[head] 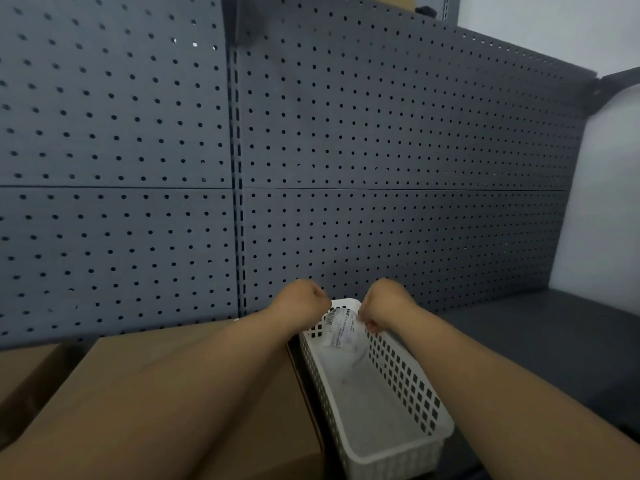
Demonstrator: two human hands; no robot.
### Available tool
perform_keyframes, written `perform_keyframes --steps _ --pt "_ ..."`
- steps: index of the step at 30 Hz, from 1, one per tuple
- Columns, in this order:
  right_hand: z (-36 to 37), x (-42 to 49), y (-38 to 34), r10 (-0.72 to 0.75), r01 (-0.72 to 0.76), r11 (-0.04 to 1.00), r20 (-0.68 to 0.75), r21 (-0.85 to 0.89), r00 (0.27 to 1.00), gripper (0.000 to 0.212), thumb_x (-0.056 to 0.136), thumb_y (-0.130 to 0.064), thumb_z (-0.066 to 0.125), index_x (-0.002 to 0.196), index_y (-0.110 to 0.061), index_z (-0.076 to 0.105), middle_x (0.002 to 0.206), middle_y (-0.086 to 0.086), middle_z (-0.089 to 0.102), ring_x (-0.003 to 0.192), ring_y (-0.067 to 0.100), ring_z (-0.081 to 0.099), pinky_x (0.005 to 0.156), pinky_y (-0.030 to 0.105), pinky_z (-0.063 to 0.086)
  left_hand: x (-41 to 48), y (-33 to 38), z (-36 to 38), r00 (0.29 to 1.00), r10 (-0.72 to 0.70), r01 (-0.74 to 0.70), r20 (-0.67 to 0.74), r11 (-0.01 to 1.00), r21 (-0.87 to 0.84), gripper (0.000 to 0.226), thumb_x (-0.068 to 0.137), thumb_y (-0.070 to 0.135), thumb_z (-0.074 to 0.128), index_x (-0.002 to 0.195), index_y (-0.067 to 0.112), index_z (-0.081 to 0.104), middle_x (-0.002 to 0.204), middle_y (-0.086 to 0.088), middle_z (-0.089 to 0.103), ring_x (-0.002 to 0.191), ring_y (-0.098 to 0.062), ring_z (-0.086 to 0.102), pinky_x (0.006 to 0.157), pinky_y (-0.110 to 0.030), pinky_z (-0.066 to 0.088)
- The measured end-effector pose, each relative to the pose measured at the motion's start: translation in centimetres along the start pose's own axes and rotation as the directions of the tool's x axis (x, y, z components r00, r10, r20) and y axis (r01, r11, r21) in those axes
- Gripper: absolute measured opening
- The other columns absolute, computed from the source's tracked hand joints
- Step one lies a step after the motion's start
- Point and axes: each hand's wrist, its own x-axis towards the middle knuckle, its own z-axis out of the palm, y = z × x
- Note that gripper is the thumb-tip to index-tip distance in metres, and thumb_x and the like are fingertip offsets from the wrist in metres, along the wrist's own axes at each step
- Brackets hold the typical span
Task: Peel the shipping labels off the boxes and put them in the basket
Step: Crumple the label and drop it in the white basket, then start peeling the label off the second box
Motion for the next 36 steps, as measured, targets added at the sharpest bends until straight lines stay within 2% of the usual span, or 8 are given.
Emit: perform_keyframes --steps 4,9,16,20,24,28,32,36 --pt "-0.2 -0.2 0.3 -0.043 0.043 0.998 0.007 -0.046 0.999 0.026 0.079 -0.026 0.076 0.075 -0.010 0.056 0.086 0.006 0.057 0.082 0.021 0.055 0.070 0.026 0.045 0.1 0.0 0.0 1.000 0.008 -0.008 -0.005 1.000 -0.001 0.012 0.093 0.015 0.043 0.080 0.015 0.046 0.074 -0.005 0.043 0.055 -0.013 0.037 0.049 -0.018 0.032" --pt "-0.3 -0.3 0.5 -0.037 0.038 0.994 0.012 -0.107 0.999 0.044 0.079 -0.027 0.075 0.058 -0.013 0.039 0.064 0.002 0.044 0.064 0.019 0.048 0.059 0.026 0.041 0.1 0.1 0.0 1.000 0.018 -0.018 -0.014 1.000 -0.005 0.008 0.092 0.016 0.045 0.084 0.017 0.045 0.085 -0.004 0.045 0.061 -0.012 0.039 0.051 -0.017 0.031" --pt "-0.9 -0.7 0.6 -0.082 0.083 0.995 0.017 -0.062 0.997 0.042 0.080 -0.031 0.074 0.058 -0.012 0.044 0.064 0.004 0.048 0.068 0.023 0.052 0.062 0.027 0.044 -0.3 0.1 0.0 1.000 0.009 -0.009 -0.016 1.000 -0.029 0.009 0.092 0.014 0.045 0.085 0.018 0.041 0.088 -0.003 0.040 0.075 -0.016 0.037 0.052 -0.019 0.027" --pt "-1.5 -1.2 0.7 -0.123 0.123 0.992 -0.001 0.025 0.992 0.029 0.081 -0.029 0.073 0.073 -0.008 0.054 0.075 0.008 0.058 0.069 0.023 0.057 0.077 0.033 0.055 -0.6 0.1 -0.3 0.999 0.001 -0.003 -0.037 0.999 -0.053 0.009 0.092 0.013 0.045 0.084 0.017 0.043 0.089 -0.003 0.041 0.065 -0.011 0.034 0.052 -0.017 0.027" --pt "-2.1 -2.6 -0.1 -0.184 0.186 0.980 -0.029 0.073 0.982 0.038 0.085 -0.030 0.070 0.063 -0.008 0.049 0.068 0.011 0.055 0.063 0.022 0.055 0.064 0.027 0.044 -1.4 0.1 -1.0 0.996 0.014 -0.017 -0.085 0.999 -0.032 0.010 0.092 0.017 0.045 0.083 0.017 0.046 0.087 -0.003 0.045 0.070 -0.016 0.041 0.053 -0.018 0.032" --pt "-2.3 -5.1 -2.2 -0.329 0.334 0.942 -0.103 0.032 0.939 0.035 0.089 -0.028 0.064 0.105 0.003 0.068 0.116 0.018 0.068 0.105 0.030 0.065 0.085 0.033 0.053 -3.2 -0.5 -2.5 0.975 0.066 -0.039 -0.212 0.991 0.130 0.018 0.094 0.023 0.047 0.088 0.011 0.059 0.088 -0.005 0.058 0.077 -0.018 0.054 0.068 -0.028 0.046" --pt "-1.7 -7.4 -4.8 -0.435 0.428 0.900 -0.122 -0.077 0.892 0.040 0.093 -0.026 0.059 0.124 -0.001 0.061 0.129 0.018 0.061 0.115 0.031 0.061 0.097 0.041 0.050 -6.0 -1.9 -4.6 0.946 0.117 0.009 -0.303 0.923 0.386 0.036 0.095 0.034 0.047 0.121 0.011 0.057 0.122 -0.009 0.057 0.105 -0.023 0.057 0.089 -0.036 0.048" --pt "-0.2 -9.2 -7.6 -0.496 0.482 0.866 -0.103 -0.134 0.862 0.039 0.093 -0.027 0.058 0.125 -0.003 0.060 0.128 0.015 0.061 0.113 0.030 0.061 0.095 0.039 0.052 -9.3 -4.2 -7.1 0.922 0.144 0.086 -0.359 0.828 0.555 0.038 0.095 0.039 0.046 0.122 0.015 0.055 0.129 -0.009 0.051 0.105 -0.026 0.056 0.087 -0.038 0.048"
